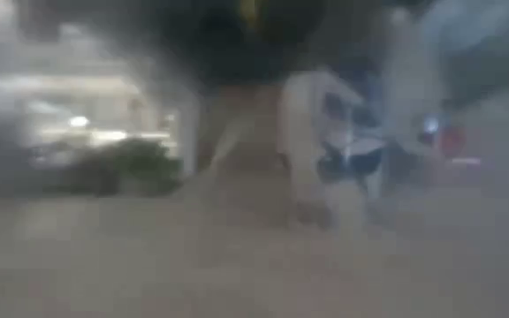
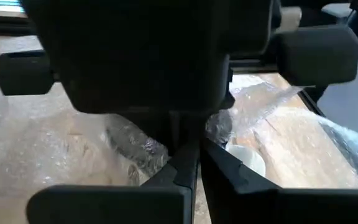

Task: Wrap mug
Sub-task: Wrap the white mug with bubble wrap

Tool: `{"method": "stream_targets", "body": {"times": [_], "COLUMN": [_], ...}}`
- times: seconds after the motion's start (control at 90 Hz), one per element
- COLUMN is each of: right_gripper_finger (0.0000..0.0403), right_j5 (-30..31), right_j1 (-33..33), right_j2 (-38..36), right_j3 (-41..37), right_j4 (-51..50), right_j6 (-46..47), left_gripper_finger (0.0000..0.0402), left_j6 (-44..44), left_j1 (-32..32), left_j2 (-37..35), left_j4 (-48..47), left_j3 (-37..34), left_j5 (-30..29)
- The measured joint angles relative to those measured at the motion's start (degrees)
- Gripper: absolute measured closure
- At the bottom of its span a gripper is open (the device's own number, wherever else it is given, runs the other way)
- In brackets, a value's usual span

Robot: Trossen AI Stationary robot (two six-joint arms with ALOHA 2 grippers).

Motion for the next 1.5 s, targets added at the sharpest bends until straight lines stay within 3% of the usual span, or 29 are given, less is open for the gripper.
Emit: {"method": "stream_targets", "body": {"times": [0.322, 0.522, 0.611, 0.778, 0.922, 1.156, 1.322, 1.5], "right_gripper_finger": [0.0403, 0.0403, 0.0403, 0.0403, 0.0403, 0.0403, 0.0403, 0.0403], "right_j5": [-0.64, -0.94, 2.90, 18.16, 21.75, 18.47, 7.16, 0.85], "right_j1": [1.64, 8.98, 12.40, 14.40, 13.55, 7.65, 3.73, 1.96], "right_j2": [-3.24, -4.84, -3.80, -3.71, -4.85, -3.82, 0.11, 1.95], "right_j3": [13.76, 13.22, 9.07, 4.84, 8.22, 8.38, 5.25, 4.97], "right_j4": [-18.49, -20.38, -18.52, -13.42, -15.21, -12.27, -8.48, -8.00], "right_j6": [-0.37, 7.62, 9.89, 12.53, 7.81, 3.63, 3.46, 3.30], "left_gripper_finger": [0.0402, 0.0402, 0.0402, 0.0402, 0.0402, 0.0402, 0.0402, 0.0402], "left_j6": [-0.15, -0.14, -0.12, 0.00, -0.26, -0.27, -0.35, -0.22], "left_j1": [-0.02, -0.07, -0.07, -0.07, -0.07, -0.07, -0.07, -0.07], "left_j2": [0.00, 0.00, 0.00, 0.00, 0.00, 0.00, 0.00, 0.00], "left_j4": [-0.39, -0.33, -0.32, -0.25, -0.26, -0.37, -0.39, -0.41], "left_j3": [-0.07, -0.07, -0.07, -0.07, -0.04, -0.02, -0.02, 0.04], "left_j5": [0.13, 0.13, 0.11, 0.11, 0.09, 0.09, 0.09, 0.12]}}
